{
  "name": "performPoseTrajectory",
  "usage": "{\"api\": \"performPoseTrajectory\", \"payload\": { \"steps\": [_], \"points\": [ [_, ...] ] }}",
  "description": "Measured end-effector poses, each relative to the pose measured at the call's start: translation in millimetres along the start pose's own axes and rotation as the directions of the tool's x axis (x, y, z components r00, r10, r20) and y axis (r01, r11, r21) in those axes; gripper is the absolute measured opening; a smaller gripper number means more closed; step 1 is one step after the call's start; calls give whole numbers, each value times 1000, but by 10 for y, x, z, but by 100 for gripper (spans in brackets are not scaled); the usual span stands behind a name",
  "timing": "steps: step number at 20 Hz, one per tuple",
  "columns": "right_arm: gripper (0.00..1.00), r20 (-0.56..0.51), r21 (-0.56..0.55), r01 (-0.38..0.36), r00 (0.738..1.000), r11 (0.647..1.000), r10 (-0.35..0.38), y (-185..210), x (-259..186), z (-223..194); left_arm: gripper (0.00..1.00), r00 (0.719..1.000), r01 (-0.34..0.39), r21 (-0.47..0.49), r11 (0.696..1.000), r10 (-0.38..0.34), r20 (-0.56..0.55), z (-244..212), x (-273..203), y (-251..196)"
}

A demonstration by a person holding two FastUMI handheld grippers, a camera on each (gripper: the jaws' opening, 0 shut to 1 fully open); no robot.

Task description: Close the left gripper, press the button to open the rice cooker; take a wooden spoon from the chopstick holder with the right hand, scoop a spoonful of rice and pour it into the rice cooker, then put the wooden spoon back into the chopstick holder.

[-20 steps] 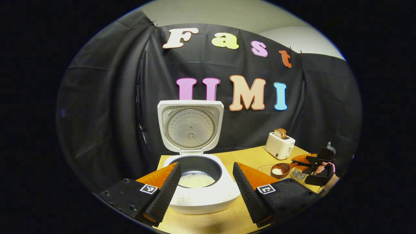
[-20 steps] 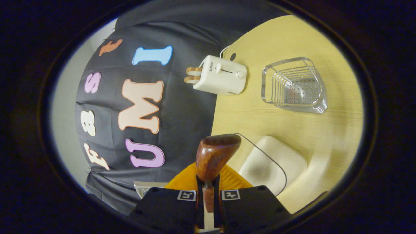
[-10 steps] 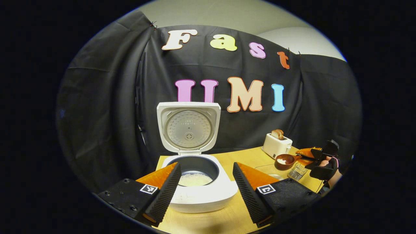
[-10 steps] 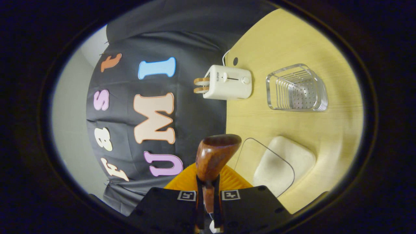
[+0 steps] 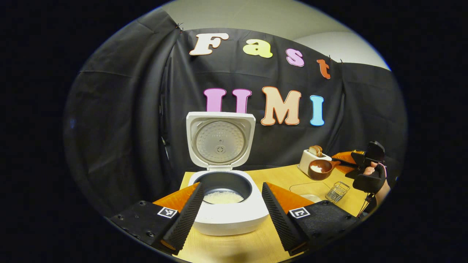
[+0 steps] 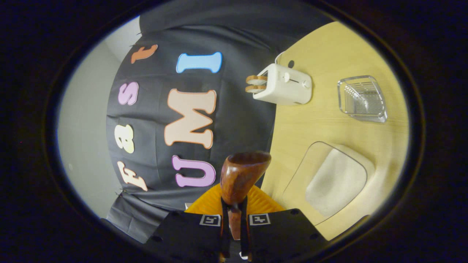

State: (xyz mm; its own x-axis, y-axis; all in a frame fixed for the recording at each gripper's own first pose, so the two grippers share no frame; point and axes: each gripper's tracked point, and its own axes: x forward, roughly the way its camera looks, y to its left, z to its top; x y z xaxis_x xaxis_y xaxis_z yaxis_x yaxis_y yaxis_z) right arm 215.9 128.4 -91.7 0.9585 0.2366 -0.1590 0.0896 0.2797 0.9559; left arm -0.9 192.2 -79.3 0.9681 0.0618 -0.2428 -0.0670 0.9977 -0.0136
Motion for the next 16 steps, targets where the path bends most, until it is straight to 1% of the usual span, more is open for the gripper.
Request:
{"api": "performPoseTrajectory", "payload": {
  "steps": [3,4,5,6,7,8,9,10,12,15,16],
  "points": [
    [14,-46,-53,-28,999,998,25,316,166,-292,95,1000,-13,-8,1000,13,0,-26,-41,75],
    [16,-63,-61,-37,997,997,33,422,219,-394,95,1000,-18,-12,1000,18,-1,-33,-52,98],
    [12,-80,-63,-45,996,997,40,512,294,-494,95,1000,-23,-17,1000,23,0,-44,-77,131],
    [14,-95,-74,-53,994,996,46,604,348,-587,95,1000,-28,-21,999,28,0,-39,-88,156],
    [14,-110,-104,-60,993,993,48,719,430,-728,95,999,-36,-27,999,36,0,-48,-117,205],
    [12,-116,-141,-61,992,988,45,788,493,-829,95,999,-42,-29,999,42,0,-62,-130,239],
    [14,-123,-185,-62,992,981,39,864,552,-954,95,999,-50,-31,998,50,0,-65,-150,283],
    [12,-141,-238,-64,989,969,30,923,661,-1138,95,998,-63,-36,997,63,-4,-95,-170,346],
    [12,-201,-337,-77,980,938,8,994,849,-1582,95,997,-81,-59,995,80,-16,-177,-203,441],
    [12,-241,-419,-98,970,903,-6,1026,1024,-2039,95,994,-100,-77,992,96,-59,-356,-186,551],
    [14,-246,-451,-104,969,886,-11,1029,1071,-2164,95,993,-109,-80,991,104,-64,-374,-184,593]
  ]
}}
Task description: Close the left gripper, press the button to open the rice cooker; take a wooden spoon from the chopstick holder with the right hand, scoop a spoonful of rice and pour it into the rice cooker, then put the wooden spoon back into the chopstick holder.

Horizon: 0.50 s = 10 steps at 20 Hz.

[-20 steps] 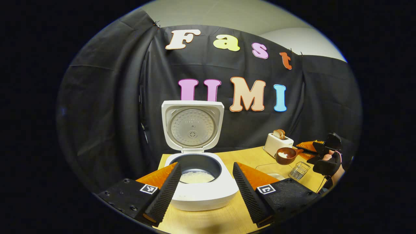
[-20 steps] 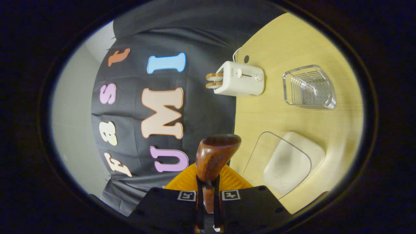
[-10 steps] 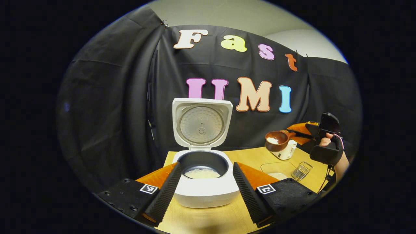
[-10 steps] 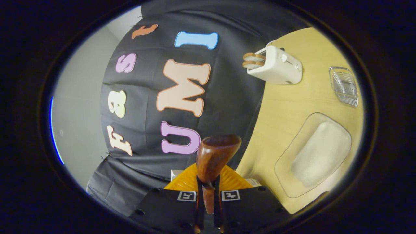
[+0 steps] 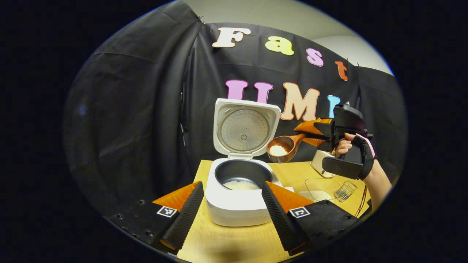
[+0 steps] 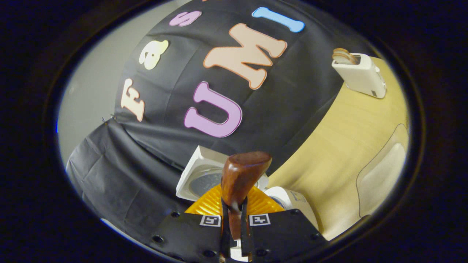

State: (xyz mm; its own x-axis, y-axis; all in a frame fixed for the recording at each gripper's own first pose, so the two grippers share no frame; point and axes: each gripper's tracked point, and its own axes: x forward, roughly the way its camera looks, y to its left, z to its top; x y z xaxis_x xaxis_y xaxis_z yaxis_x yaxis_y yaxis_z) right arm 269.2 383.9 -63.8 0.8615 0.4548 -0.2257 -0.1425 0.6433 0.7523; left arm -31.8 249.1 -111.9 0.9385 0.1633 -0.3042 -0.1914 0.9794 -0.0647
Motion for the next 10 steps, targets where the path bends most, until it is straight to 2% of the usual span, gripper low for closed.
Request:
{"api": "performPoseTrajectory", "payload": {
  "steps": [1,4,6,10],
  "points": [
    [17,-2,-50,8,1000,999,-8,35,76,-81,95,1000,-10,-6,1000,10,0,2,4,40],
    [11,16,-238,35,999,971,-32,119,198,-327,95,999,-32,-22,999,32,6,-21,8,107],
    [11,32,-364,38,999,931,-28,229,248,-454,95,999,-43,-29,999,43,3,-41,-14,154],
    [12,59,-563,34,998,825,-1,395,301,-637,95,998,-69,-36,997,69,0,-98,-46,259]
  ]
}}
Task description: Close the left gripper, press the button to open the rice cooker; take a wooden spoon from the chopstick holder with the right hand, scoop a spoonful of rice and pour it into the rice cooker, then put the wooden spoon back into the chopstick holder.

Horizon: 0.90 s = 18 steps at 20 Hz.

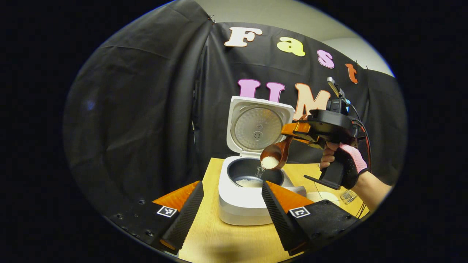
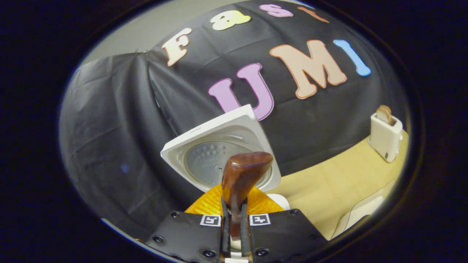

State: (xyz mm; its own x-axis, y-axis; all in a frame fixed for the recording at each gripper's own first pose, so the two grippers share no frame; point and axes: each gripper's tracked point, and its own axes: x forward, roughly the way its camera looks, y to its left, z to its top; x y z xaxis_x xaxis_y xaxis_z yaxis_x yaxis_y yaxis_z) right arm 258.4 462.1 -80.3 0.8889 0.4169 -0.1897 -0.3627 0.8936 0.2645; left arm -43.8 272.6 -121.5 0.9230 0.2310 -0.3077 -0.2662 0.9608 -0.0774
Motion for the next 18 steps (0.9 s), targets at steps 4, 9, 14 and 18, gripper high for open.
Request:
{"api": "performPoseTrajectory", "payload": {
  "steps": [4,9,14,18],
  "points": [
    [14,45,-199,-12,999,980,21,142,-45,-30,95,1000,-26,1,1000,26,1,1,-19,52],
    [12,144,-521,1,986,854,86,461,-146,-22,95,999,-49,4,999,49,-4,-47,-57,77],
    [14,175,-649,7,975,761,140,680,-237,-141,95,999,-39,23,999,39,-7,-47,-63,78],
    [12,166,-642,0,976,767,138,695,-251,-137,95,1000,-31,18,999,31,-1,-7,-69,58]
  ]
}}
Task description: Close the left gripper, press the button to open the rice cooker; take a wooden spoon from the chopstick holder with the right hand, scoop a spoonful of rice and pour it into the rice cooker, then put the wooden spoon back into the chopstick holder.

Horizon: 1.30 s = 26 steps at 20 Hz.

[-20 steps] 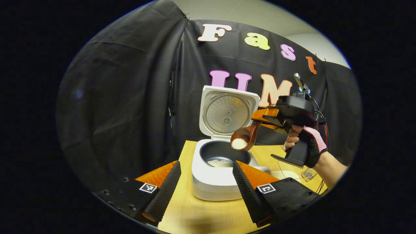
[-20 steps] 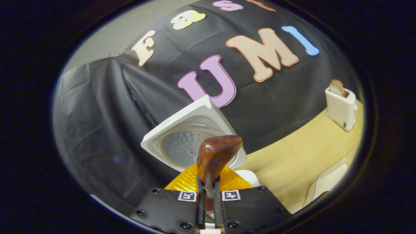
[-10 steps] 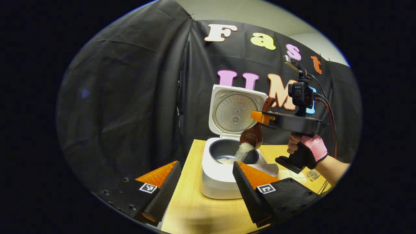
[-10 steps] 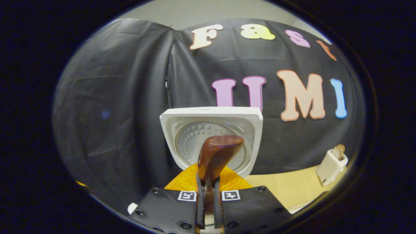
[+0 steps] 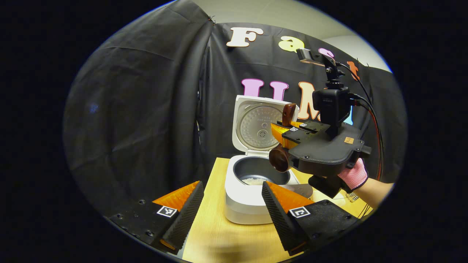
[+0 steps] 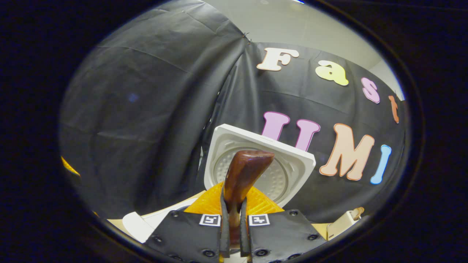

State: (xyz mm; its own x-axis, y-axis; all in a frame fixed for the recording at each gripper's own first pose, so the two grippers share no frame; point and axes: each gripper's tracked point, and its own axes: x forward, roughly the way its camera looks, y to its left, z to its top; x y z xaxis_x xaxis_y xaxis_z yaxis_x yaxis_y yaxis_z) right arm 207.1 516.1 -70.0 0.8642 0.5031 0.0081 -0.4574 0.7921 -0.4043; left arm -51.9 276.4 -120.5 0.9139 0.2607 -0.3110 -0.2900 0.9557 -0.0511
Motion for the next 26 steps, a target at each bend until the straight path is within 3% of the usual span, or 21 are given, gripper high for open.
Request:
{"api": "performPoseTrajectory", "payload": {
  "steps": [3,5,8,11,14,16,20,23,26],
  "points": [
    [14,-40,121,-2,999,993,7,-78,-32,-51,95,1000,7,-3,1000,-7,3,-6,13,-19],
    [15,-90,250,33,996,968,-11,-236,-33,-140,95,1000,21,1,1000,-21,13,10,18,-63],
    [15,-156,508,104,987,855,-27,-775,-109,-242,95,999,48,16,999,-48,10,52,39,-245],
    [12,-185,641,185,979,745,-84,-1518,-369,-334,95,997,78,25,997,-79,7,62,58,-392],
    [12,-214,651,279,960,706,-183,-2228,-719,-445,95,995,102,32,994,-102,5,84,73,-535],
    [12,-243,623,372,928,688,-282,-2916,-994,-615,95,992,129,41,991,-129,5,108,110,-681],
    [12,-287,537,511,859,671,-424,-3866,-1734,-920,95,986,166,31,986,-167,2,139,181,-955],
    [12,-311,462,570,821,679,-478,-4323,-2130,-1204,95,986,168,41,985,-168,-2,138,235,-1114],
    [12,-328,390,577,815,717,-477,-4602,-2368,-1486,95,986,167,51,985,-167,-6,140,239,-1269]
  ]
}}
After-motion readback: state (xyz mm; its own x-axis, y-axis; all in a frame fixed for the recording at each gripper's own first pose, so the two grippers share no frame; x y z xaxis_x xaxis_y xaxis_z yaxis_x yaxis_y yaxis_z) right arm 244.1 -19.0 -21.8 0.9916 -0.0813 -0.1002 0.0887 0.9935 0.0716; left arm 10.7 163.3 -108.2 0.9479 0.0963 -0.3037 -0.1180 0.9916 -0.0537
